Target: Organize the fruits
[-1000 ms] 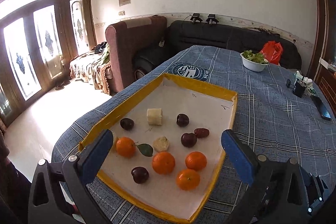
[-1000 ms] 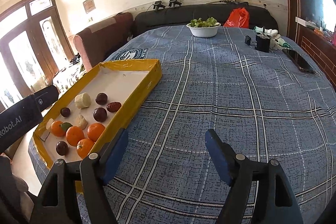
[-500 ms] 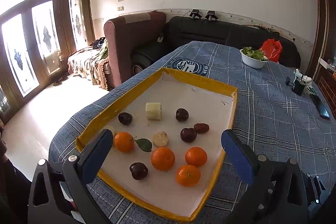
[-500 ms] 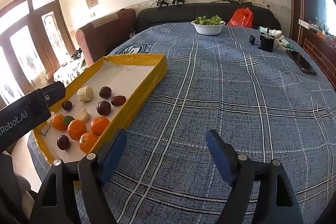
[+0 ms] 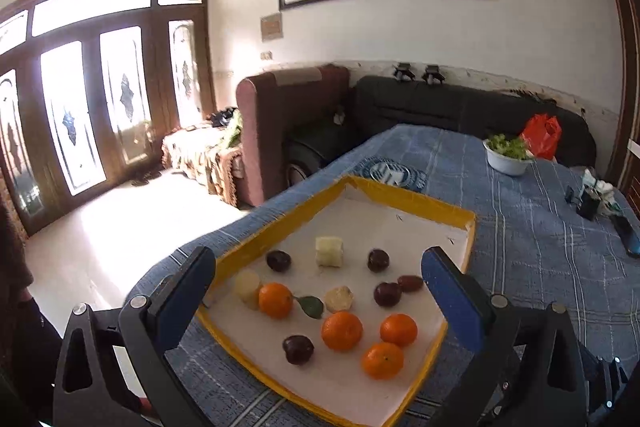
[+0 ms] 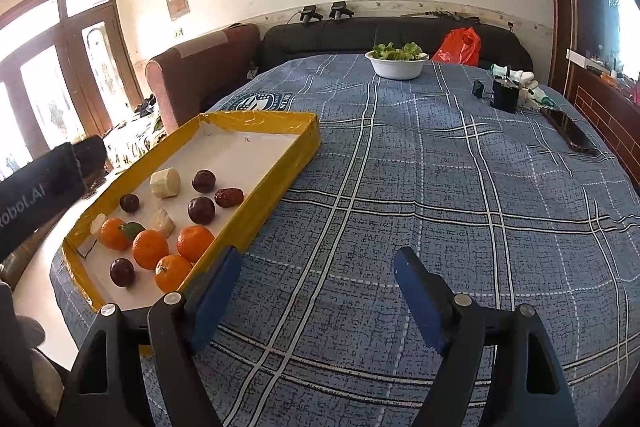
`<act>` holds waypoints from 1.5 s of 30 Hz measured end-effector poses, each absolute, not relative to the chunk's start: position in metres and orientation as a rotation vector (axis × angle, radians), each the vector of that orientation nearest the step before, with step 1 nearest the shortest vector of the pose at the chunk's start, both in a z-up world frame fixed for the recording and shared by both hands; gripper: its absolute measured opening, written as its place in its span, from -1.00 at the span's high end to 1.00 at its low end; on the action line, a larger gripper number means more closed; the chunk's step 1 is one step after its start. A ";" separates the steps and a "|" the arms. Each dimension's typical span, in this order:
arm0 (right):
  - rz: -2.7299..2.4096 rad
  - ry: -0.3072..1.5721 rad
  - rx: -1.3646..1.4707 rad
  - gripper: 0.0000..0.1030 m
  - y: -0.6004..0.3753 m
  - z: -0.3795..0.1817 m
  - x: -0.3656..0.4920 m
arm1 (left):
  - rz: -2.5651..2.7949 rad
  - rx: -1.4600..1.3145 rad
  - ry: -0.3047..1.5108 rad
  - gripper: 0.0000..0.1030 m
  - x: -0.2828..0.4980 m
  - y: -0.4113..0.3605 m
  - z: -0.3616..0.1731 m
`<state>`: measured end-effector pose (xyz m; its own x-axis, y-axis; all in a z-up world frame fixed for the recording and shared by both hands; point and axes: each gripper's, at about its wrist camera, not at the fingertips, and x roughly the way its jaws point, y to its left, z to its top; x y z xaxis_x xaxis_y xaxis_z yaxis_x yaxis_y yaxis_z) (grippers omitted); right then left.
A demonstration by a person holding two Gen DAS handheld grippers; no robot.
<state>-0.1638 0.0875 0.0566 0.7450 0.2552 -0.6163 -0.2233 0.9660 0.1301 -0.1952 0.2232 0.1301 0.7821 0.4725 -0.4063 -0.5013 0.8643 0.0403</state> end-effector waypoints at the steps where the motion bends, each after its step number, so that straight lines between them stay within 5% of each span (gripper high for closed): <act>1: 0.263 0.673 0.050 -0.62 0.087 0.058 -0.165 | 0.544 -0.072 0.382 -1.00 -0.202 0.223 0.136; 6: 0.285 0.648 0.048 -0.63 0.088 0.061 -0.169 | 0.500 -0.092 0.283 -1.00 -0.227 0.217 0.152; 19: 0.302 0.645 0.025 -0.68 0.090 0.062 -0.176 | 0.391 -0.091 0.524 -1.00 -0.196 0.213 0.117; 45: 0.351 0.675 0.005 -0.72 0.102 0.048 -0.175 | 0.449 -0.150 0.574 -1.00 -0.191 0.224 0.104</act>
<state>-0.1751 0.1016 0.0481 0.7246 0.3194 -0.6107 -0.3161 0.9415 0.1173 -0.1911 0.2235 0.1037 0.7466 0.3674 -0.5547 -0.4497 0.8930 -0.0139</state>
